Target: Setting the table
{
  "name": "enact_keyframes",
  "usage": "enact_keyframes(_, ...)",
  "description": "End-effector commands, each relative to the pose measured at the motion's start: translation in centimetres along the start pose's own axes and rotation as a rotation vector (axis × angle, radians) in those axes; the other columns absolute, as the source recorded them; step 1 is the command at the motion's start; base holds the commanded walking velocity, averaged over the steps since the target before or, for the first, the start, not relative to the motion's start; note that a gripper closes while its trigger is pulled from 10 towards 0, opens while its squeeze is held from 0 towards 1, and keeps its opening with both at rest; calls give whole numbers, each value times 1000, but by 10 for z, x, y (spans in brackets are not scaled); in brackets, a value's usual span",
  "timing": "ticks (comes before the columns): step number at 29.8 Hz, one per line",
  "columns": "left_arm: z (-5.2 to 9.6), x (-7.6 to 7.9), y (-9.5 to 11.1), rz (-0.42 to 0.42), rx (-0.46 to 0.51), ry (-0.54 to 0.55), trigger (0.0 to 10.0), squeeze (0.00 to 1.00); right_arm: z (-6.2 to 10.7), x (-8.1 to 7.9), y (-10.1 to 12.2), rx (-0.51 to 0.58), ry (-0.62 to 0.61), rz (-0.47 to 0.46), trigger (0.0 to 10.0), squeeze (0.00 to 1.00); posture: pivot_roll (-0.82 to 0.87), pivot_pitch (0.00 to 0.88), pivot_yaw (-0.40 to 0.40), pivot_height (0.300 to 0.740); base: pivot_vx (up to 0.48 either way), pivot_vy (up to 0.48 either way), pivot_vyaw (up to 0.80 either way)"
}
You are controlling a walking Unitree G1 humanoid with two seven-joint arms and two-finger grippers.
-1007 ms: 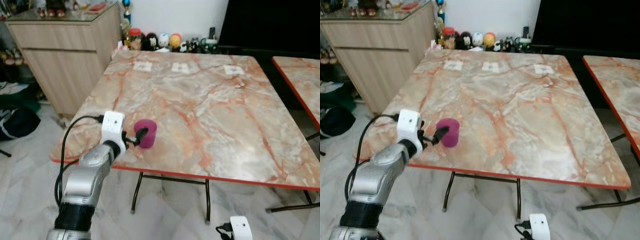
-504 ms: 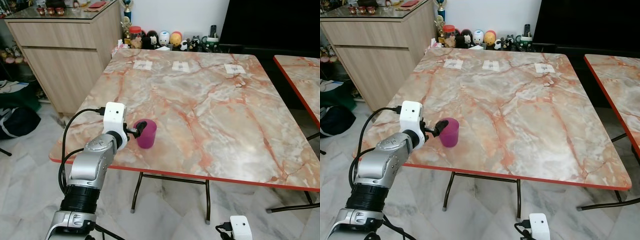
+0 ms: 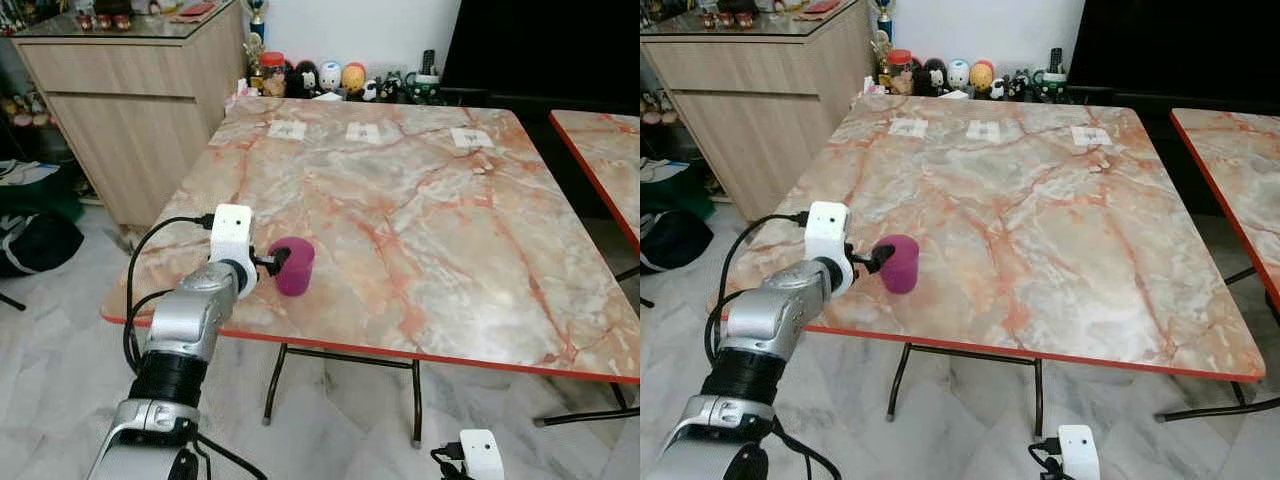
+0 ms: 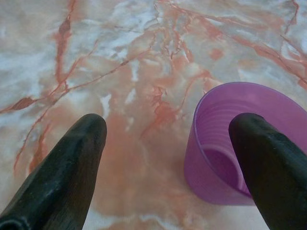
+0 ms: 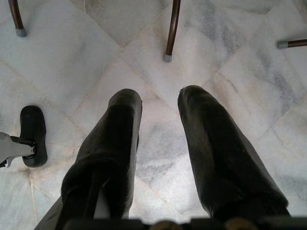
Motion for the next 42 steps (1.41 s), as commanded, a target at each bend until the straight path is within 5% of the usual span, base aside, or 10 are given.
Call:
enact_keyframes(1, -2, 0, 4, -19, -4, 15, 10000, 0, 0, 0, -1, -1, -6, -15, 10000, 0, 83, 22, -14, 740, 0, 0, 0)
enact_keyframes(7, -6, -1, 5, -45, -11, 36, 10000, 0, 0, 0, 0, 0, -6, -17, 10000, 0, 82, 21, -14, 740, 0, 0, 0)
enact_keyframes(8, -6, -1, 4, -49, -13, 38, 8667, 0, 0, 0, 0, -1, -6, -17, 10000, 0, 84, 19, -15, 740, 0, 0, 0)
enact_keyframes(9, -6, -1, 4, -50, -15, 37, 1412, 0, 0, 0, -1, -1, -6, -16, 10000, 0, 84, 17, -15, 740, 0, 0, 0)
enact_keyframes(10, -6, -1, 4, -50, -15, 37, 1412, 0, 0, 0, -1, -1, -6, -16, 10000, 0, 84, 17, -15, 740, 0, 0, 0)
enact_keyframes(11, -5, -1, 4, -52, -16, 35, 0, 0, 0, 0, -1, -1, -6, -17, 10000, 0, 85, 12, -16, 740, 0, 0, 0)
enact_keyframes(42, 0, 17, 3, -128, 14, -97, 0, 0, 0, -1, -2, -4, -4, -9, 10000, 0, 92, 0, -22, 740, 0, 0, 0)
Point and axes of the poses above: a point about 5 cm out from each wrist's last joint towards the gripper, its own z axis pointing back from the gripper into the wrist, its own y axis along the axis of the wrist's last joint, x = y × z, the point moved 3 cm from there along -z, pointing out of the wrist towards the gripper, and after that the axes turned 1 degree about z, right-handed, at the moved point
